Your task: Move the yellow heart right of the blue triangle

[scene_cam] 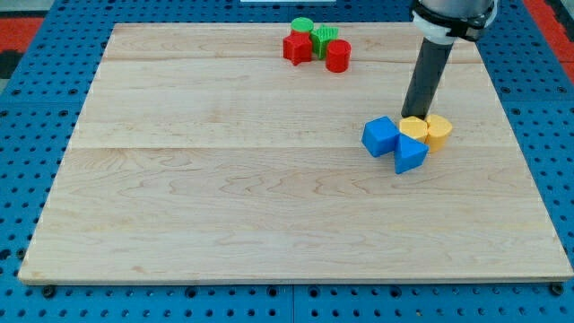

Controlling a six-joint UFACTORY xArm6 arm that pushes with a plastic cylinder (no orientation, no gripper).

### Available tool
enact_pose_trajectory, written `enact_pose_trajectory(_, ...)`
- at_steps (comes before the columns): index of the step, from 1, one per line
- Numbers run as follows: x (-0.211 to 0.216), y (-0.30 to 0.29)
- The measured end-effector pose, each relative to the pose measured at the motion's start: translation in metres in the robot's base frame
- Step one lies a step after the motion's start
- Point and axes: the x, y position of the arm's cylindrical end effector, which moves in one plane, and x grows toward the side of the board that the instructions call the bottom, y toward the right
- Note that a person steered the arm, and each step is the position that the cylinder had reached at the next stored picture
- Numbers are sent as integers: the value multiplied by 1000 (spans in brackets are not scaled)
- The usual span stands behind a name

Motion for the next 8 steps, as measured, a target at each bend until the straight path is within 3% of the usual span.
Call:
enact_pose_trajectory(2, 13, 78)
enact_pose_trajectory(4, 28, -3)
enact_pose_trajectory(6, -23, -20)
enact_pose_trajectory(8, 24, -42)
